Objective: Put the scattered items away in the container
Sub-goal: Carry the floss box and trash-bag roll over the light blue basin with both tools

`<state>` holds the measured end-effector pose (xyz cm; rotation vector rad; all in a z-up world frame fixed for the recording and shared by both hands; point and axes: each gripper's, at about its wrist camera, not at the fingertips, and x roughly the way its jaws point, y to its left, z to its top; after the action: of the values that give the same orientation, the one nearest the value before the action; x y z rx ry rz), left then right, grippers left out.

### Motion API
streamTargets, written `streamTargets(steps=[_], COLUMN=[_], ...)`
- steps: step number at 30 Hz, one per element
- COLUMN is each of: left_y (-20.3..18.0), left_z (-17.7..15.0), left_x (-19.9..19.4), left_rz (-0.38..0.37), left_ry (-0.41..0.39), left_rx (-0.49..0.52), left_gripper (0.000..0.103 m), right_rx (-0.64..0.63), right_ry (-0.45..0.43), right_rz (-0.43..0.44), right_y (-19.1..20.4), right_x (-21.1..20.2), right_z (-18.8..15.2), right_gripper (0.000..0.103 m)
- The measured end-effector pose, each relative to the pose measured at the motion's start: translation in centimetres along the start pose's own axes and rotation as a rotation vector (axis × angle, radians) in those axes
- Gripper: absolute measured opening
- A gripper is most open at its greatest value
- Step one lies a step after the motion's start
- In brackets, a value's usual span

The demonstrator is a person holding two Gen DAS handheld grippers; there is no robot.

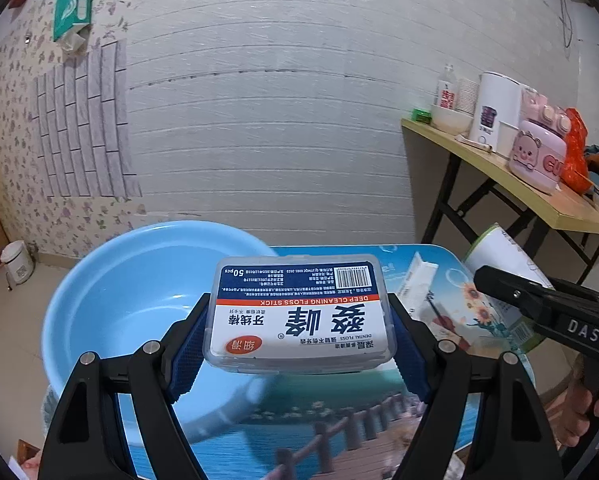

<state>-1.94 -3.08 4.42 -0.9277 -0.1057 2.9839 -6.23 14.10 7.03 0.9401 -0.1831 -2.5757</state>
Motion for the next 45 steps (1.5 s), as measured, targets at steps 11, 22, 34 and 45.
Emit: streamTargets(steps=[11, 22, 34, 45], left_y=[4.6, 9.2, 12.5, 14.6], left_z=[-0.4, 0.0, 0.1, -0.2], left_x=[-0.7, -0.4, 1.0, 2.6], left_rz=[0.051, 0.111, 0.15, 0.172], left_ry=[0.001, -0.005, 0.011, 0.066], left_rx=[-0.03, -0.065, -0.083, -0.077], left_gripper=[0.079, 0.079, 0.079, 0.079], right_rx=[-0.039, -0.091, -0.143, -0.151], right_ry=[0.021, 0.032, 0.04, 0.071], right_rz=[0.06, 0.118, 0.189, 0.204], right_y=[4.7, 9.1, 14.6, 16.5], right_x=[1.1, 2.4, 5.4, 8.1], right_z=[-0.6, 0.0, 1.2, 0.9], right_gripper=[0.048, 0.048, 0.048, 0.048])
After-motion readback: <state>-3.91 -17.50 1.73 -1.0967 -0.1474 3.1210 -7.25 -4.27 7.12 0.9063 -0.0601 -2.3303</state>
